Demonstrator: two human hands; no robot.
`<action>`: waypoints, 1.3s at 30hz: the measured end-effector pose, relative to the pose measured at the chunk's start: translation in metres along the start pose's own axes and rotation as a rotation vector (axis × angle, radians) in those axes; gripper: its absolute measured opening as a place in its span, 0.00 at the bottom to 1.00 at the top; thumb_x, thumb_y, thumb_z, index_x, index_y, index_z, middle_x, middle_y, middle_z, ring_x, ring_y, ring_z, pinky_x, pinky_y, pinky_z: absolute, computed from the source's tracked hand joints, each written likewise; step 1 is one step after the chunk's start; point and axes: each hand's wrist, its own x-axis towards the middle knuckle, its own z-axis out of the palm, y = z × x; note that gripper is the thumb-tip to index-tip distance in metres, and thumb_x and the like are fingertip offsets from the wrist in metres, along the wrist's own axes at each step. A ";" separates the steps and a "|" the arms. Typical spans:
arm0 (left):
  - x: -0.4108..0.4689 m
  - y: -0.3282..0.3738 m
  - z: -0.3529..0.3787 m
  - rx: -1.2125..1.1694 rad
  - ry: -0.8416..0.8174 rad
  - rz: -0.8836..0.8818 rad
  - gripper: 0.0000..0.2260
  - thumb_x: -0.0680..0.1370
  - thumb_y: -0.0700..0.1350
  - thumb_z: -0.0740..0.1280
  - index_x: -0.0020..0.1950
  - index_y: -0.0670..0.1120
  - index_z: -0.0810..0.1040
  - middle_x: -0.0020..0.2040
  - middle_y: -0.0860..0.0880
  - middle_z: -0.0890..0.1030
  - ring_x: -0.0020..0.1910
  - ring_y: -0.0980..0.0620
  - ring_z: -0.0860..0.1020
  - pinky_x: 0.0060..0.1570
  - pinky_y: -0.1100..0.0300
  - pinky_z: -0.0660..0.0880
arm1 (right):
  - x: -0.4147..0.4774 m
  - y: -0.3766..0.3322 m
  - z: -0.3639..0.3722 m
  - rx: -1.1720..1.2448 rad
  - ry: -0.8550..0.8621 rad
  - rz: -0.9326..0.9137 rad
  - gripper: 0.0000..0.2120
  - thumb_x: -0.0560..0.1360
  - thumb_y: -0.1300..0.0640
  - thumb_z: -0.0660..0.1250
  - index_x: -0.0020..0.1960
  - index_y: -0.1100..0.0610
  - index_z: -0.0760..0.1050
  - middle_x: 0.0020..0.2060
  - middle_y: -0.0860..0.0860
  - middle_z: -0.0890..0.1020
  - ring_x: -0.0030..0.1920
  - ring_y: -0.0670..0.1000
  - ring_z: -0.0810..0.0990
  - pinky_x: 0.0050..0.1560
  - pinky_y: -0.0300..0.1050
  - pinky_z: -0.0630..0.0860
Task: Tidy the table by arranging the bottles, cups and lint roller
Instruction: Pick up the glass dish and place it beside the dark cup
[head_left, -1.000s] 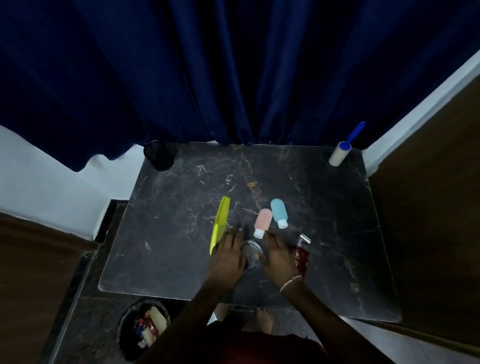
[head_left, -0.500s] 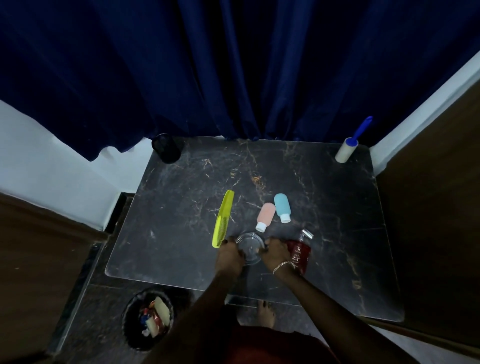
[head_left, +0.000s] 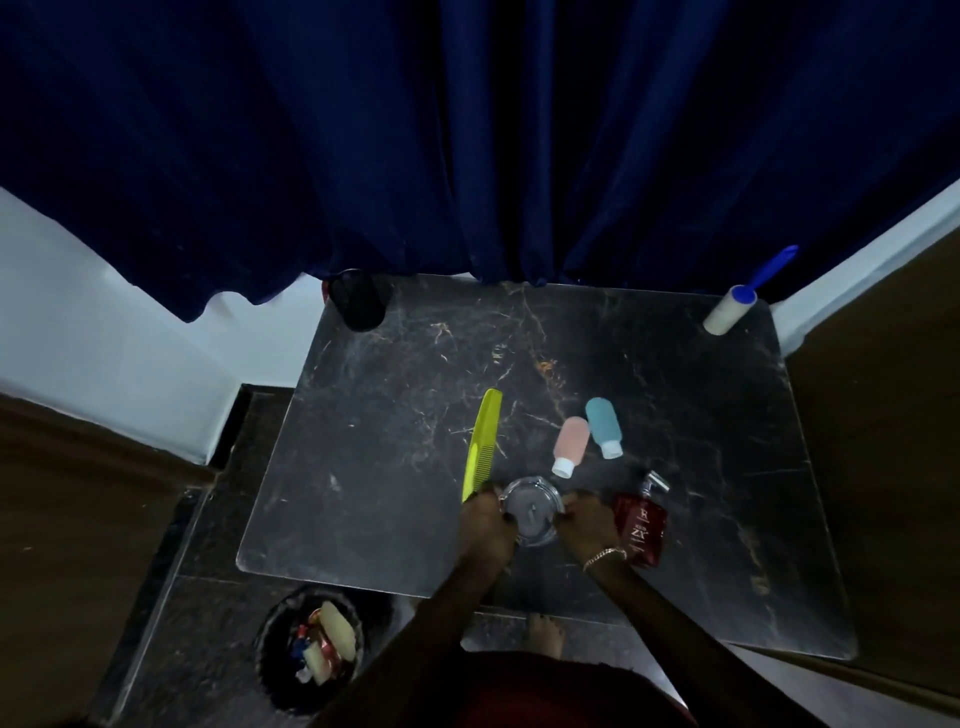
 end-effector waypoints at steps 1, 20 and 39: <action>0.003 -0.002 -0.008 0.012 -0.013 -0.001 0.09 0.75 0.36 0.68 0.55 0.41 0.81 0.52 0.41 0.86 0.54 0.41 0.84 0.54 0.53 0.79 | -0.001 -0.006 0.003 0.016 0.010 0.000 0.10 0.73 0.60 0.66 0.51 0.59 0.84 0.51 0.56 0.86 0.56 0.57 0.85 0.58 0.45 0.78; 0.117 -0.054 -0.182 -0.022 0.118 -0.041 0.09 0.76 0.40 0.71 0.56 0.43 0.83 0.53 0.42 0.87 0.55 0.41 0.84 0.57 0.50 0.79 | 0.049 -0.201 0.072 0.135 0.041 -0.057 0.05 0.71 0.62 0.69 0.46 0.57 0.83 0.46 0.55 0.87 0.50 0.58 0.85 0.48 0.42 0.76; 0.243 -0.089 -0.277 0.005 0.106 -0.041 0.10 0.76 0.39 0.73 0.57 0.39 0.83 0.53 0.37 0.86 0.54 0.37 0.84 0.53 0.48 0.80 | 0.141 -0.334 0.137 0.127 0.004 -0.044 0.12 0.70 0.62 0.68 0.53 0.57 0.82 0.51 0.55 0.86 0.54 0.58 0.84 0.55 0.45 0.78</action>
